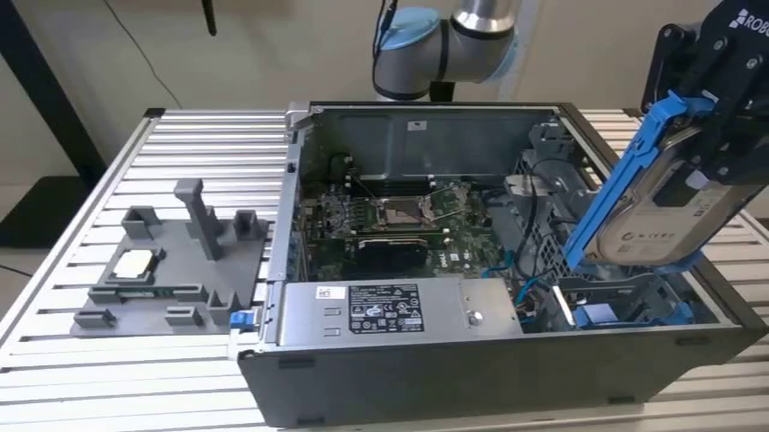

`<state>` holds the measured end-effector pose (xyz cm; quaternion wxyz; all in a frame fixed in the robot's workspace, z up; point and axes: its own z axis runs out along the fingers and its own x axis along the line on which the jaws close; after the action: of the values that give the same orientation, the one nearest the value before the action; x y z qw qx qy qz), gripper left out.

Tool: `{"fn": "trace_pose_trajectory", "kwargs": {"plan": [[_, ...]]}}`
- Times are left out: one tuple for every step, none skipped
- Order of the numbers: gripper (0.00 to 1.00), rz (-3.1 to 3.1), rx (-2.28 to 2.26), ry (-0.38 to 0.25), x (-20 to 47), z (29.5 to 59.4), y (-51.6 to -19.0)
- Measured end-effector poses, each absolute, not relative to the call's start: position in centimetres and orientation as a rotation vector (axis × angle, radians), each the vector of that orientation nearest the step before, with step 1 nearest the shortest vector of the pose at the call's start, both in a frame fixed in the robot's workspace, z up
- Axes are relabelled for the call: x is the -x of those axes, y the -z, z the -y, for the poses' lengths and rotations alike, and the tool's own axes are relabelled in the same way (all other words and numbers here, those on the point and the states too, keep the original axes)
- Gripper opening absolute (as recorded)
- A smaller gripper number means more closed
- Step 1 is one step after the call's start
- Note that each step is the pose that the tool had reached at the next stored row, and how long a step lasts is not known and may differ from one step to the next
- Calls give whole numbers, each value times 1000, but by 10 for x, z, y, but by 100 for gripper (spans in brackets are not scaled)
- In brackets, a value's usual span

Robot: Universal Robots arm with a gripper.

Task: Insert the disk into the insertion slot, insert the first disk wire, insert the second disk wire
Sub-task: 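Insert the disk into the insertion slot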

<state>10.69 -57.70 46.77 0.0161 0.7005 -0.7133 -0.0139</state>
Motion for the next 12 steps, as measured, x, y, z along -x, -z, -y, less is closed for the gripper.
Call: {"fn": "trace_pose_trajectory", "kwargs": {"plan": [[33, 2218, -2178, 43, -107, 577, -467], [33, 2218, -2178, 43, -108, 577, -467], [33, 2218, -2178, 43, -108, 577, -466], [33, 2218, -2178, 43, -108, 577, -465], [33, 2218, -2178, 43, -108, 577, -465], [33, 2218, -2179, 43, -109, 577, -464], [33, 2218, -2178, 43, -109, 577, -464], [33, 2218, -2178, 43, -109, 577, -463], [33, 2218, -2178, 43, -109, 577, -463], [33, 2218, -2178, 43, -110, 577, -462], [33, 2218, -2178, 43, -110, 577, -462], [33, 2219, -2178, 43, -110, 577, -461]]}}
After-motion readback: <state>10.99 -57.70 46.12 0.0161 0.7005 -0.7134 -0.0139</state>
